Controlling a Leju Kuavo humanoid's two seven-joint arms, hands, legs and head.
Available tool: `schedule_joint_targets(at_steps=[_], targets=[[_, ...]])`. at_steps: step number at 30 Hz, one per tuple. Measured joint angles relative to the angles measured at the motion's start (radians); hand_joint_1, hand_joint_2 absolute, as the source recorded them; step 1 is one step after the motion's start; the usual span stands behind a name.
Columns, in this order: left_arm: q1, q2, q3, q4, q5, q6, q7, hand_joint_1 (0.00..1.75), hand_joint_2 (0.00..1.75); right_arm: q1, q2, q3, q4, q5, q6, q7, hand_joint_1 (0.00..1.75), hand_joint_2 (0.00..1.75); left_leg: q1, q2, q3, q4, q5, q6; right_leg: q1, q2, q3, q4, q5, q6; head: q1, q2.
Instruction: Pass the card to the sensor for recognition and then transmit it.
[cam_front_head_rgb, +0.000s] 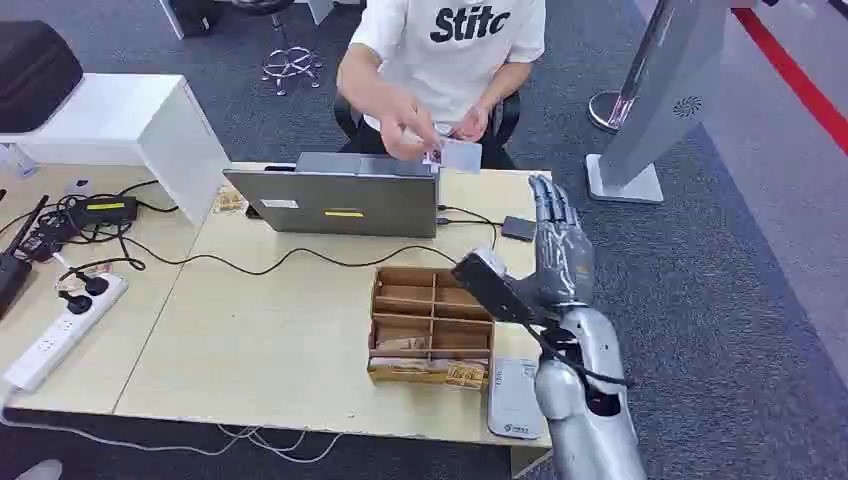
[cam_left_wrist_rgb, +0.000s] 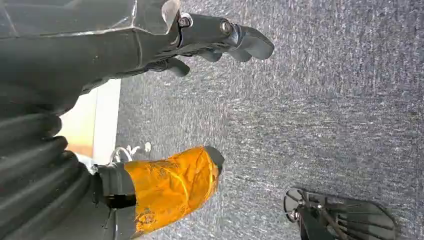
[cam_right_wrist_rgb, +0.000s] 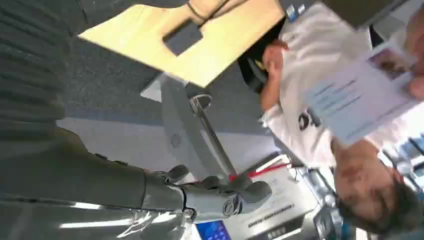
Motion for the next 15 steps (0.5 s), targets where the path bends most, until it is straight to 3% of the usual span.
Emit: schedule_joint_targets(at_steps=[5, 11, 12, 13, 15], targets=[[-0.002, 0.000, 0.000, 0.000, -0.032, -0.002, 0.000, 0.00, 1.75, -0.109, 0.030, 0.008, 0.206, 0.009, -0.016, 0.035, 0.00, 1.75, 0.000, -0.001, -0.002, 0.000, 0.000, 0.000, 0.000, -0.001, -0.001, 0.000, 0.000, 0.000, 0.000, 0.000], [-0.003, 0.000, 0.000, 0.000, -0.043, -0.002, 0.000, 0.00, 1.75, -0.148, 0.049, 0.006, 0.302, 0.007, -0.025, 0.043, 0.00, 1.75, 0.000, -0.001, -0.004, 0.000, 0.000, 0.000, 0.000, -0.001, -0.003, 0.000, 0.000, 0.000, 0.000, 0.000], [-0.003, 0.000, 0.000, 0.000, -0.048, 0.000, 0.000, 0.00, 1.75, -0.150, 0.052, 0.002, 0.309, 0.006, -0.032, 0.043, 0.10, 1.75, 0.000, -0.001, -0.004, 0.000, 0.000, 0.000, 0.000, -0.001, -0.003, 0.000, 0.000, 0.000, 0.000, 0.000], [-0.003, 0.000, 0.000, 0.000, -0.053, 0.001, 0.000, 0.00, 1.75, -0.152, 0.057, -0.005, 0.316, 0.003, -0.038, 0.043, 1.68, 1.75, 0.000, -0.001, -0.004, 0.000, 0.000, 0.000, 0.000, -0.001, -0.003, 0.000, 0.000, 0.000, 0.000, 0.000], [-0.003, 0.000, 0.000, 0.000, -0.063, 0.003, 0.000, 0.00, 1.75, -0.154, 0.065, -0.022, 0.323, -0.002, -0.045, 0.041, 1.75, 1.75, 0.000, -0.001, -0.004, 0.000, 0.000, 0.000, 0.000, -0.001, -0.003, 0.000, 0.000, 0.000, 0.000, 0.000]])
